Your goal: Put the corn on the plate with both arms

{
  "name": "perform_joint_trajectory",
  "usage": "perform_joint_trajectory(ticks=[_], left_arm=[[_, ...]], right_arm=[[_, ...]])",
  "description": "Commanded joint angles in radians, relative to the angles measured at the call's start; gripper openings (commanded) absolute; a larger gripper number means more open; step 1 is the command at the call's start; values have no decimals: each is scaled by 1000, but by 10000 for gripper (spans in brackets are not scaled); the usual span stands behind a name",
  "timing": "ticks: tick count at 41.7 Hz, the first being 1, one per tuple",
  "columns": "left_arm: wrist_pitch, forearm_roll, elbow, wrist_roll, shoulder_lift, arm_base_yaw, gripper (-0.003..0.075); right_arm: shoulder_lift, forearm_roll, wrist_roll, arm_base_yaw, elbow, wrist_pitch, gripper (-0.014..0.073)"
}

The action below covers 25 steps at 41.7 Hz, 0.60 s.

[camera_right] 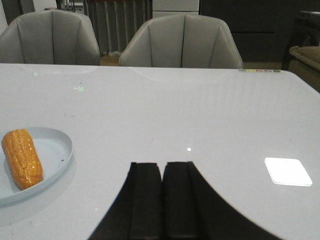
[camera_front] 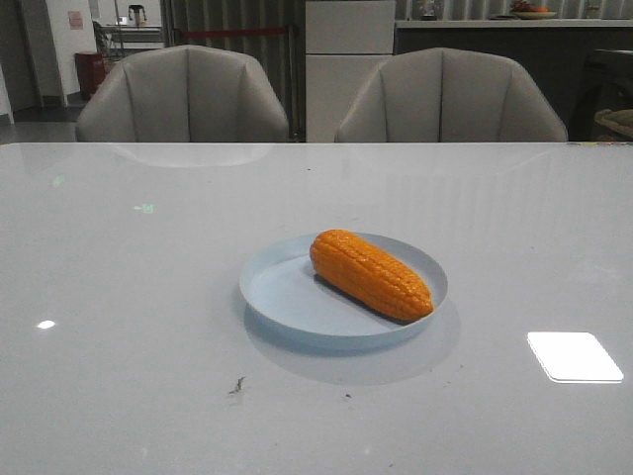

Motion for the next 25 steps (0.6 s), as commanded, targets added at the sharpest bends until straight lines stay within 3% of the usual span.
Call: perform_joint_trajectory(ticks=[1,25], left_arm=[[-90,-6,36,-8,-17,-1,93],[-90,-6,36,-8,-17,-1,93]], right_arm=[[-26,-10,2,-6,-21,-29,16],[-26,-10,2,-6,-21,10,16]])
